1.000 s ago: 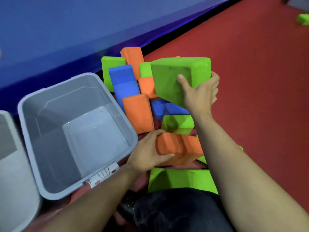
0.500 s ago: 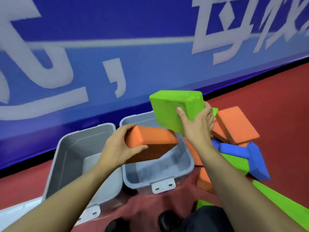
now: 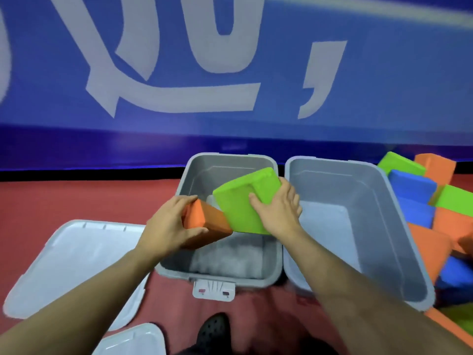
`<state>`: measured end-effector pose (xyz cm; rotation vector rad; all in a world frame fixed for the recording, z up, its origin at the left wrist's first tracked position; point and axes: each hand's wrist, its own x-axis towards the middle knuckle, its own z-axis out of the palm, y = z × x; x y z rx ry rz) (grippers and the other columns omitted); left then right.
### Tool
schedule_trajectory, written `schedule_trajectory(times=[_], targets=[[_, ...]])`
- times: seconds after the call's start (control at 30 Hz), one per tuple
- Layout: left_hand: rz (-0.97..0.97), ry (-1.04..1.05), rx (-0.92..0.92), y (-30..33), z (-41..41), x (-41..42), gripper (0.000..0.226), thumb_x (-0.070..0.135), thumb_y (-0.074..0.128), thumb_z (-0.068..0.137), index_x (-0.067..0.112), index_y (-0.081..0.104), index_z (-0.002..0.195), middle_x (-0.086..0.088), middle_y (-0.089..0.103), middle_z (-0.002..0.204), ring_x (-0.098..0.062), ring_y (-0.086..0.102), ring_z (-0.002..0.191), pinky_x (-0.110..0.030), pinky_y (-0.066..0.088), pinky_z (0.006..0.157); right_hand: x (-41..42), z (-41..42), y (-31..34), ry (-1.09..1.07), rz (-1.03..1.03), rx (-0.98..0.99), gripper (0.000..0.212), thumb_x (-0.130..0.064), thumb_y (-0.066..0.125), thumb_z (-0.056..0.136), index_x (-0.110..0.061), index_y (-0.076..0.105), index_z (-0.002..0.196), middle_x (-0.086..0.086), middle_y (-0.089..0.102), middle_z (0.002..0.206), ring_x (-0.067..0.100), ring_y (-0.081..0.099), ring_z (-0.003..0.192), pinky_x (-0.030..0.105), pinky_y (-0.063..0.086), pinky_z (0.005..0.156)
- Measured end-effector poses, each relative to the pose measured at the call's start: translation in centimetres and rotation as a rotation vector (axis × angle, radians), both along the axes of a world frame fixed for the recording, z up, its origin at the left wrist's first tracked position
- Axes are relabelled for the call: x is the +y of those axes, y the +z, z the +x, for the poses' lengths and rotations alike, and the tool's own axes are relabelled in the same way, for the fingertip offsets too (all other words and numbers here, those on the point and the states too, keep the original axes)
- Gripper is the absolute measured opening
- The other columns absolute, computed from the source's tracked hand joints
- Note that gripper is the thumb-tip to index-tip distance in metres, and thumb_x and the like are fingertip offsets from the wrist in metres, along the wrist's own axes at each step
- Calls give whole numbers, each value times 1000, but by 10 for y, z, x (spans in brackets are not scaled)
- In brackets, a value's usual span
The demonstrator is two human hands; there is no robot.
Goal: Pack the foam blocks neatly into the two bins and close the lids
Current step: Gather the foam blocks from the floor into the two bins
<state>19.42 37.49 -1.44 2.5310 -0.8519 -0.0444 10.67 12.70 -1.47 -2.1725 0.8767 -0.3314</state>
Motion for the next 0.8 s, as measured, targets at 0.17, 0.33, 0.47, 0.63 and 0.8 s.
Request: schedule_trajectory(times=[0.17, 0.33, 0.47, 0.63, 0.8], targets=[[249, -205, 4, -75, 24, 6, 89, 60, 80, 71, 26, 47, 146, 7, 51, 144, -20, 51, 129, -35, 38, 108, 23, 22, -70, 26, -53, 216, 94, -73, 72, 68, -16, 42, 136, 8, 50, 138, 32, 43, 131, 45, 36, 105], [515, -314, 133, -140, 32, -1, 90, 65, 71, 77, 36, 32, 154, 14, 40, 152, -15, 37, 141, -46, 21, 120, 35, 20, -125, 152, -156, 445, 91, -79, 69, 66, -16, 47, 127, 9, 56, 132, 32, 50, 125, 43, 41, 101], [474, -297, 244, -173, 25, -10, 90, 62, 67, 82, 37, 23, 157, 13, 31, 157, -13, 29, 146, -53, 16, 120, 42, 25, -162, 307, -77, 565, 82, -74, 66, 74, -18, 45, 131, 10, 54, 134, 32, 49, 127, 41, 42, 102], [452, -317, 307, -180, 18, -22, 83, 59, 58, 91, 33, 20, 159, 8, 17, 167, -13, 17, 153, -43, 8, 123, 38, 23, -176, 310, 70, 583, 80, -67, 67, 78, -19, 43, 136, 12, 55, 135, 33, 54, 124, 42, 48, 99], [490, -344, 263, -163, 10, -26, 79, 58, 58, 92, 31, 23, 158, 5, 18, 166, -20, 21, 151, -35, 18, 122, 21, 14, -159, 386, 17, 581, 97, -66, 63, 84, -19, 21, 158, 9, 38, 155, 29, 40, 142, 41, 38, 114]])
